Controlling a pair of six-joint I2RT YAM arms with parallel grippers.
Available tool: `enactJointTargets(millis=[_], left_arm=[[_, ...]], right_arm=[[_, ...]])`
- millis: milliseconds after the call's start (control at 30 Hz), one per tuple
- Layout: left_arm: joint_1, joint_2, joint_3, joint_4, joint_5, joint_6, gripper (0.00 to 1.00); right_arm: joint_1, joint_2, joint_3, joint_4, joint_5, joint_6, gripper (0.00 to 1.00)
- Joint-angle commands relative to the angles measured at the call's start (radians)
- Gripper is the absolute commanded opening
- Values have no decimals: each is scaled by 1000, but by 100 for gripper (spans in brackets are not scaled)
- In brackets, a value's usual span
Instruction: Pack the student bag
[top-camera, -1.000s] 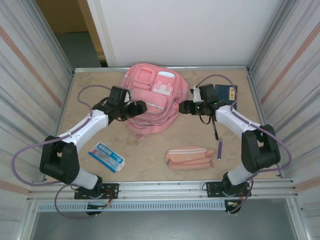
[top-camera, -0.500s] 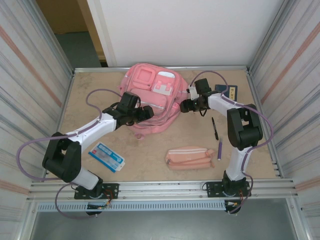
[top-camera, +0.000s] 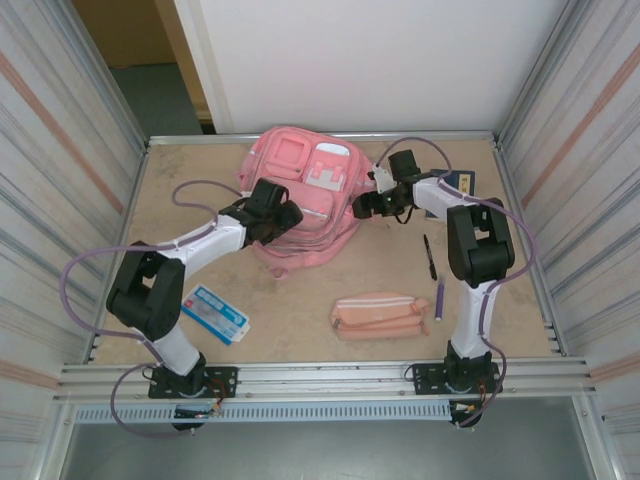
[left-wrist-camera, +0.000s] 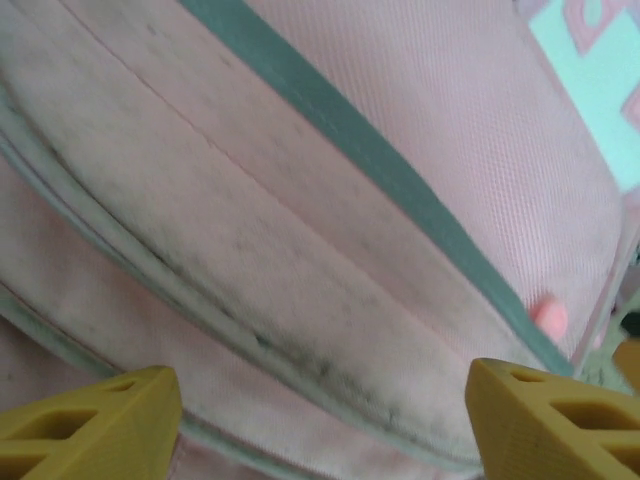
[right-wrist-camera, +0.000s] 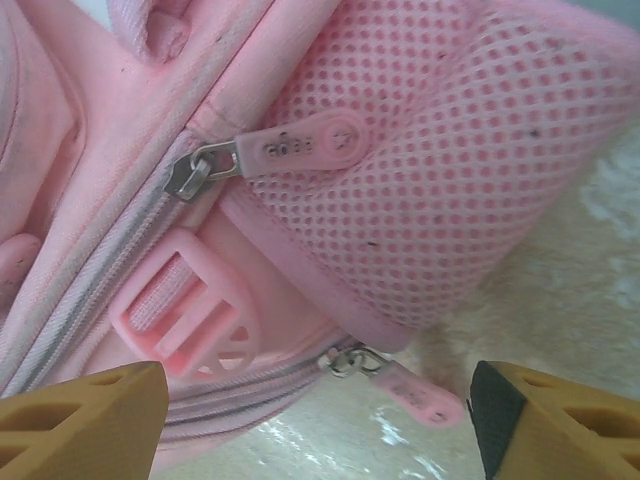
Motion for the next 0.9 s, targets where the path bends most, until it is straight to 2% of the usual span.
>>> enactJointTargets(millis=[0, 67, 167, 267, 333, 433, 533, 700, 767, 867], left_arm=[[13, 15, 7, 55, -91, -64, 70], [20, 28, 9, 68, -104, -64, 66], [35, 67, 20, 75, -104, -64, 60], [53, 100, 33, 62, -83, -68, 58], [53, 114, 30, 73, -90, -64, 52], [54, 130, 36, 96, -92, -18, 28], [54, 126, 80, 45, -100, 60, 1], [61, 81, 108, -13, -98, 117, 0], [66, 50, 94, -5, -75, 121, 0], [76, 20, 80, 11, -37, 116, 0]], right_arm=[[2, 36, 17, -31, -81, -18, 78], [0, 56, 28, -33, -109, 4, 78], [-15, 76, 33, 2, -252, 81, 75], [-4, 60, 19, 35, -270, 109, 74], [-1, 57, 25, 17, -267, 90, 74], [-3, 51, 16, -12, -247, 60, 74], [-5, 48, 2, -20, -238, 41, 72], [17, 11, -42, -18, -112, 8, 66], [33, -3, -52, -18, -4, -3, 56], [54, -12, -51, -13, 63, -4, 48]])
